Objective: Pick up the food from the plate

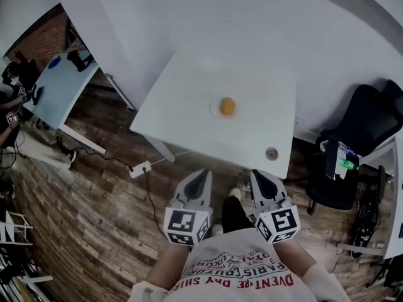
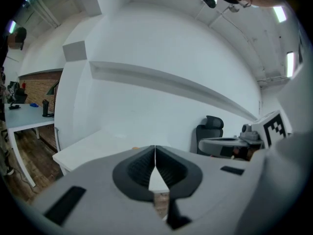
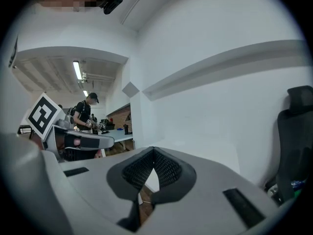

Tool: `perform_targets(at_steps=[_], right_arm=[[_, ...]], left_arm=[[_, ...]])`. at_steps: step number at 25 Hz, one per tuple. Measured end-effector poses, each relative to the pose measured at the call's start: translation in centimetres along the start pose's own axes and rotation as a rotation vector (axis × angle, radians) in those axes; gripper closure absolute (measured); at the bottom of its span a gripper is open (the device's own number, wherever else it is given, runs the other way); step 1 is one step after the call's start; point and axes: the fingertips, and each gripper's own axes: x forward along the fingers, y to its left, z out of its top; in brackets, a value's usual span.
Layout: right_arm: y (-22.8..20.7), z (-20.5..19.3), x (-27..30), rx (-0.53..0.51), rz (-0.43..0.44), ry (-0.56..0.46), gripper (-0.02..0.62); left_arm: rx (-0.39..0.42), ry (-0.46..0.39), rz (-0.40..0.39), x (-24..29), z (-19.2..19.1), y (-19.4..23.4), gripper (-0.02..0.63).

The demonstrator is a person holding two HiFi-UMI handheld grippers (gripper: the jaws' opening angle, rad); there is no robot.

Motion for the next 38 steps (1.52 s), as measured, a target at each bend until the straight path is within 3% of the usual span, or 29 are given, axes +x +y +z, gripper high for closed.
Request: perform_targets(at_steps=[8,17,30,38], right_arm=[[-5.7,2.9,9.1,0.004,0.074,-0.027,0.586],[-14.1,4.6,16.7,0.034,0.096,-0.012,0.586],[-19.8,-0.4,21.9,0.108,0.016,0.132,0.586],[-20.3,-2.3,24.7,0.137,-0.035,0.189,0.586]], left_arm=[[0.019,-0.021,0.084,8.5,4.4,4.2,0.598],[0.017,0.024,0.101,18.7,6.5,5.8,0.598],[-0.033,0.14,0.041,28.2,2.8,7.8,0.598],[-0.032,0.326,-0.073,33.2,-2.0,8.5,0.585]])
